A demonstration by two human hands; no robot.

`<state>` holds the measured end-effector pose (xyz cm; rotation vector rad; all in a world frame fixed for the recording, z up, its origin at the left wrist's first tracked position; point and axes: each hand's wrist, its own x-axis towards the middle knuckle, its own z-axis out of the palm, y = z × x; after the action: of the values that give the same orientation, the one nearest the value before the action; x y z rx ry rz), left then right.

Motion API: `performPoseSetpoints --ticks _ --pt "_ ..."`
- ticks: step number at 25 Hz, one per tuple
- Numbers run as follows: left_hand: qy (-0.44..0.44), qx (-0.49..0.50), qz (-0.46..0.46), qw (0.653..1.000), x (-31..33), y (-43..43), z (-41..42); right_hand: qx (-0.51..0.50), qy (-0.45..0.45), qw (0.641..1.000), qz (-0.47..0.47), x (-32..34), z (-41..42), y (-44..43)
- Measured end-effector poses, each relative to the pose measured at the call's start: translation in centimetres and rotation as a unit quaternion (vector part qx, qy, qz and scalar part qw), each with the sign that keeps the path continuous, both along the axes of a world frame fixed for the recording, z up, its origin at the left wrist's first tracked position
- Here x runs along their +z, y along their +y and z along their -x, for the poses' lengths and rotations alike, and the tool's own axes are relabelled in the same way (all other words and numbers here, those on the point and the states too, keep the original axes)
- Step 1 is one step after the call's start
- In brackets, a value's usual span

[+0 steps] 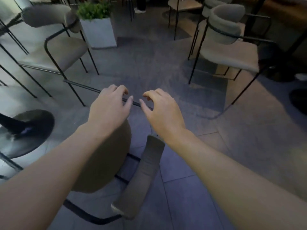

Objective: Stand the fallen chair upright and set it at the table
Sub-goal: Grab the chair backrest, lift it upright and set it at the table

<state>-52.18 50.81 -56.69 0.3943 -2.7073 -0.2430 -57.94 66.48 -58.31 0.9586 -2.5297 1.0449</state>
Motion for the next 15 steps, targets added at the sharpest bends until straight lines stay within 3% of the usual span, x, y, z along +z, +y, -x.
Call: performPoseSetpoints --ticks 6,15 --pt "-0.031 -0.038 0.026 0.998 -12.9 -0.7 0.3 -0.056 -0.016 0.998 0.040 -13.2 -0.4 0.0" --pt "-0.114 -0.061 0.031 0.991 -34.1 -2.6 1.8 -0.115 -0.039 0.993 0.000 -37.4 -1.3 -1.4"
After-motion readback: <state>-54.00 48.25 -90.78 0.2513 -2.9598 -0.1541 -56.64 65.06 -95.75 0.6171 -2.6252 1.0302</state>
